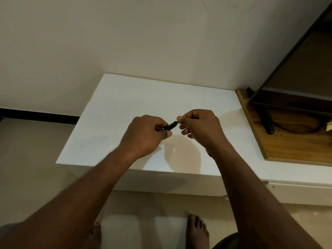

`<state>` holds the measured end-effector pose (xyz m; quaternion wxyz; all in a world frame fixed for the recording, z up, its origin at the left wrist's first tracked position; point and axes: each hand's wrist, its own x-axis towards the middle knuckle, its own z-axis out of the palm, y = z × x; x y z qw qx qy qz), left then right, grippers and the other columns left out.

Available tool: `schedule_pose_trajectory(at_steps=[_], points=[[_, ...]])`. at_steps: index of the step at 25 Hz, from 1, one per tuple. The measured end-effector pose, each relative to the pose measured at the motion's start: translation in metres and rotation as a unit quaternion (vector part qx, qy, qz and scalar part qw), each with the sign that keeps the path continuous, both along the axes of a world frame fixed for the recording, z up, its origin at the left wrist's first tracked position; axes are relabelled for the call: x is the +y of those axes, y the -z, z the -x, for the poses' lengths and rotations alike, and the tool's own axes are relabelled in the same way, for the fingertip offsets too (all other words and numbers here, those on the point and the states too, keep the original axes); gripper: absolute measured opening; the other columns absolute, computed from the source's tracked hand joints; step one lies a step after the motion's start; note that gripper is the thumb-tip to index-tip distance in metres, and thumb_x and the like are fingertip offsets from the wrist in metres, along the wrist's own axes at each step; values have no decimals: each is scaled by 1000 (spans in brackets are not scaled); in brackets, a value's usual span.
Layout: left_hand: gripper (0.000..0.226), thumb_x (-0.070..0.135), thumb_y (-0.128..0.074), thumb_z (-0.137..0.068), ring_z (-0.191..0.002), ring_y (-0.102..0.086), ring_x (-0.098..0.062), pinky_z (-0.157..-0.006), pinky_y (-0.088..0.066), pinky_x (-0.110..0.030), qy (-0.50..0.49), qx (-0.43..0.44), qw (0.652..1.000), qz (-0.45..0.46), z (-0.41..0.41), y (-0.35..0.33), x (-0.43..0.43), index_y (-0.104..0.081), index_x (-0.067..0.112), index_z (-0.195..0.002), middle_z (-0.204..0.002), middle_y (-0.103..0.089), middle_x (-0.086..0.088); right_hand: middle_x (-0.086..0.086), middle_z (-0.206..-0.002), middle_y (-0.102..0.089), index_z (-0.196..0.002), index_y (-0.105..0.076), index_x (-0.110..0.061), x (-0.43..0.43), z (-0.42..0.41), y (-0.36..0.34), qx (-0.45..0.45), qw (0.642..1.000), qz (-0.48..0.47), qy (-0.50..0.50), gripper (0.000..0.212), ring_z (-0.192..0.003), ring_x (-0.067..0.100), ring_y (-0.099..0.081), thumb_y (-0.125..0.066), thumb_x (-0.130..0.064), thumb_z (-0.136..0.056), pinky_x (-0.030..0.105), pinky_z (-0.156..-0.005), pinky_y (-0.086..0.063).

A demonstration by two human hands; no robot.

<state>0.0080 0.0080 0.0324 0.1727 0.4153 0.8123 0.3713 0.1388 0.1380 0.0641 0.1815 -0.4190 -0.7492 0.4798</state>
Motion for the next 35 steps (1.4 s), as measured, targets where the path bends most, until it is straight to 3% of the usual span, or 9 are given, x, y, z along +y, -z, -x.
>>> schedule_pose_trajectory(at_steps=[8, 11, 14, 19, 21, 25, 30, 35], points=[[17, 40, -74, -91, -81, -68, -9, -67, -49, -26, 1, -6, 1000, 11, -1, 1, 2, -79, 32, -105, -87, -75, 11, -2, -75, -75, -83, -74, -11, 3, 3, 7, 1, 1000, -10, 9, 18, -54, 0, -69, -72, -21, -97, 27, -64, -53], [13, 39, -75, -90, -78, -66, -7, -63, -44, -24, -7, -3, 999, 32, 2, 3, 1, -79, 32, -100, -83, -72, 12, -10, -82, -75, -83, -73, -10, 15, 0, 7, 31, 997, -15, 69, 16, -56, 2, -72, -67, -15, -97, 28, -64, -54], [12, 40, -75, -88, -74, -65, -6, -61, -44, -25, -33, -13, 999, 36, 6, 4, -1, -80, 31, -94, -77, -72, 12, -9, -83, -78, -82, -74, -16, 31, -10, 11, 9, 984, -130, 125, 18, -66, 10, -75, -71, -24, -98, 34, -70, -60], [13, 41, -76, -86, -74, -66, -8, -61, -44, -25, -48, -21, 998, 40, 6, 5, 1, -80, 30, -91, -76, -71, 11, -4, -88, -81, -93, -80, -22, 30, -14, 40, -142, 943, -293, 63, 8, -70, 12, -67, -74, -26, -98, 26, -61, -51], [12, 41, -76, -86, -73, -66, -8, -61, -43, -25, -46, -25, 998, 42, 6, 4, 0, -79, 30, -90, -76, -72, 11, -3, -92, -81, -98, -80, -23, 29, -12, 48, -180, 930, -318, 51, 10, -76, 19, -69, -71, -24, -99, 30, -64, -54], [12, 41, -76, -86, -74, -67, -11, -63, -47, -27, -47, -24, 998, 42, 7, 2, -1, -79, 29, -89, -77, -72, 9, -5, -95, -81, -100, -80, -25, 31, -11, 51, -164, 935, -307, 71, 11, -83, 19, -73, -71, -20, -97, 30, -69, -55], [13, 40, -77, -85, -78, -67, -16, -65, -47, -28, -47, -26, 997, 59, 7, 1, -1, -79, 28, -90, -78, -72, 8, -11, -84, -77, -92, -80, -26, 40, -13, 33, -100, 947, -281, 122, 12, -68, 5, -64, -71, -21, -96, 16, -58, -38], [18, 42, -80, -83, -79, -72, -17, -78, -59, -38, -59, -56, 996, 35, 4, 0, 0, -75, 28, -94, -83, -76, 5, -12, -77, -78, -82, -78, -26, 23, -7, 13, -60, 978, -193, 51, 13, -71, 8, -72, -77, -34, -93, 24, -66, -52]])
